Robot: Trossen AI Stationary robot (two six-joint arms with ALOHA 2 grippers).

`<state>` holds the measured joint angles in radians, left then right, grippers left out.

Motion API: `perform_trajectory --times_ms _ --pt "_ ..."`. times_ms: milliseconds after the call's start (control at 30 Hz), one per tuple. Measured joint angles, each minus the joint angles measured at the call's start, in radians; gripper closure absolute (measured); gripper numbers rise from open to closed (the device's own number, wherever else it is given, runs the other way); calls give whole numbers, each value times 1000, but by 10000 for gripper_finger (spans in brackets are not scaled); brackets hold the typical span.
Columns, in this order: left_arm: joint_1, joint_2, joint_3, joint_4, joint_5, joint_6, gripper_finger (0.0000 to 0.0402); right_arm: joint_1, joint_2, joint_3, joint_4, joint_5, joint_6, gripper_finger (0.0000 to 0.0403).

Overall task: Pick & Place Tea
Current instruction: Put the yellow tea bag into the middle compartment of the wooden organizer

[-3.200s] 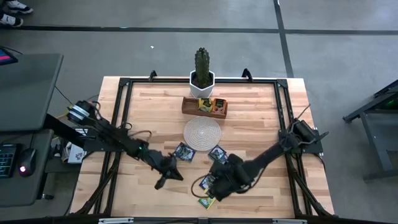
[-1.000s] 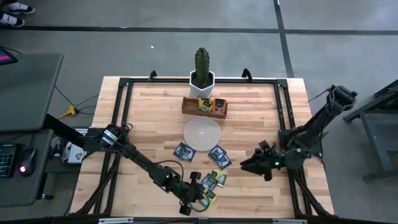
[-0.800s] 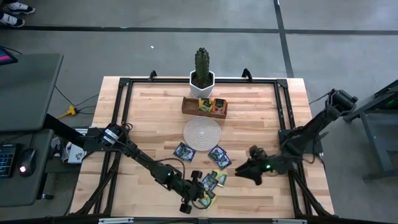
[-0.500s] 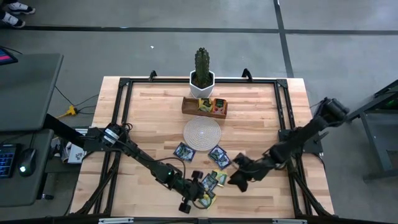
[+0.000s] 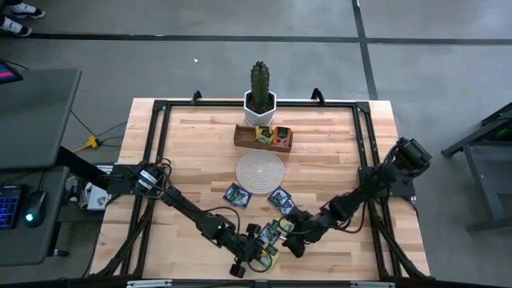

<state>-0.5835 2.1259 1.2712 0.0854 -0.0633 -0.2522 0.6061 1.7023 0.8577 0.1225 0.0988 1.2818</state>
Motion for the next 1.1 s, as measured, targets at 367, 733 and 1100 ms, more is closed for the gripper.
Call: perform_trajectory --times_ms 367,733,1100 --pt "0 67 3 2 -8 -69 401 3 22 -4 30 -56 111 222" --pt "0 68 0 14 -40 -70 401 4 114 -1 147 -54 203 222" --pt "0 69 -1 23 -49 -70 401 4 195 2 280 -55 239 222"
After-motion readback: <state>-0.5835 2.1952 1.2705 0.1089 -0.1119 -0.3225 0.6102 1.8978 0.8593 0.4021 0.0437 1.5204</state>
